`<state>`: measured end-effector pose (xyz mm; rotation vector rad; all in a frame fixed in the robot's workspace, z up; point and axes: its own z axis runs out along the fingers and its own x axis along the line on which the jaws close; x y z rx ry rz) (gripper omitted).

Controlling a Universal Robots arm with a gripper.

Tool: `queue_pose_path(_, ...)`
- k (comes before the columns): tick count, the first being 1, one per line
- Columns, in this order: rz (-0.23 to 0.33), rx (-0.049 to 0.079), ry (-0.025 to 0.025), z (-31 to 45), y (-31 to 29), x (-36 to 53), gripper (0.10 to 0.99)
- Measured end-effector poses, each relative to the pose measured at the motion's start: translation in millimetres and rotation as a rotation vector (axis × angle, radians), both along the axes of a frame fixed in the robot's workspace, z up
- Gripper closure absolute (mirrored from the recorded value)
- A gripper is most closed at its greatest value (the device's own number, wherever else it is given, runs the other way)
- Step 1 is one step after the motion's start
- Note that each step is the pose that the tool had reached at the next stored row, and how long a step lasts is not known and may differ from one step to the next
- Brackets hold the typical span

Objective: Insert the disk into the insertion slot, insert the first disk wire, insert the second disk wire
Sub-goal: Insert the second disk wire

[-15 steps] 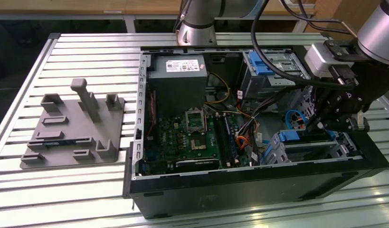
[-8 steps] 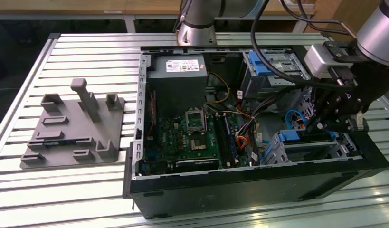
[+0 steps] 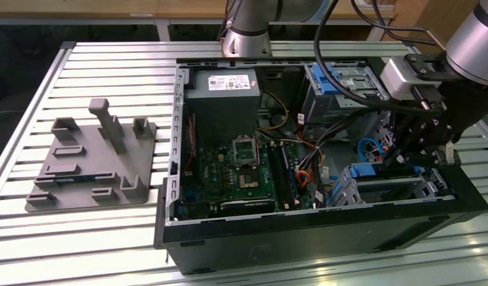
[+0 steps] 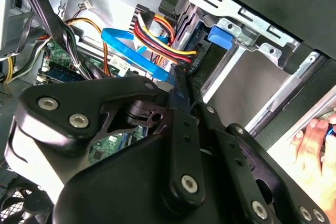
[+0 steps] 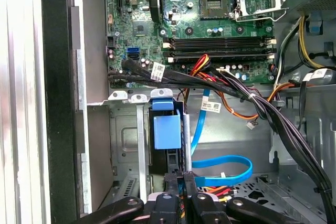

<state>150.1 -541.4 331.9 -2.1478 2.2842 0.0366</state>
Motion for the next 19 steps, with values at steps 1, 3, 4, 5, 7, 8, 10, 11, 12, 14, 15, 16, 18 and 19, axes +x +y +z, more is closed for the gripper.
queue_pose_path(1, 0.000, 0.000, 0.0003, -0.3, 0.0, 0.0, 0.925)
queue_pose_path(3, 0.000, 0.000, 0.0010, -0.7, 0.0, 0.0, 0.925)
queue_pose_path(4, 0.000, 0.000, 0.0014, -1.0, -0.1, 0.0, 0.925)
queue_pose_path(5, 0.000, 0.000, 0.0017, -1.3, -0.1, 0.0, 0.925)
queue_pose_path(7, 0.000, 0.000, 0.0025, -1.9, -0.4, 0.0, 0.925)
queue_pose_path(8, 0.000, 0.000, 0.0029, -2.3, -0.5, 0.1, 0.925)
queue_pose_path(10, 0.000, 0.000, 0.0036, -3.4, -0.8, 0.3, 0.925)
queue_pose_path(11, 0.000, 0.000, 0.0040, -4.0, -0.9, 0.4, 0.925)
queue_pose_path(12, 0.000, 0.000, 0.0043, -4.7, -1.1, 0.6, 0.925)
queue_pose_path(14, 0.000, 0.000, 0.0049, -6.0, -1.3, 1.1, 0.925)
queue_pose_path(15, 0.000, 0.000, 0.0049, -6.2, -1.2, 1.3, 0.925)
queue_pose_path(16, 0.000, 0.000, 0.0049, -6.3, -1.2, 1.3, 0.918)
queue_pose_path(18, 0.000, 0.004, 0.0049, -8.1, -1.1, 1.5, 0.863)
queue_pose_path(19, 0.000, 0.002, 0.0048, -6.8, -1.4, 1.5, 0.863)
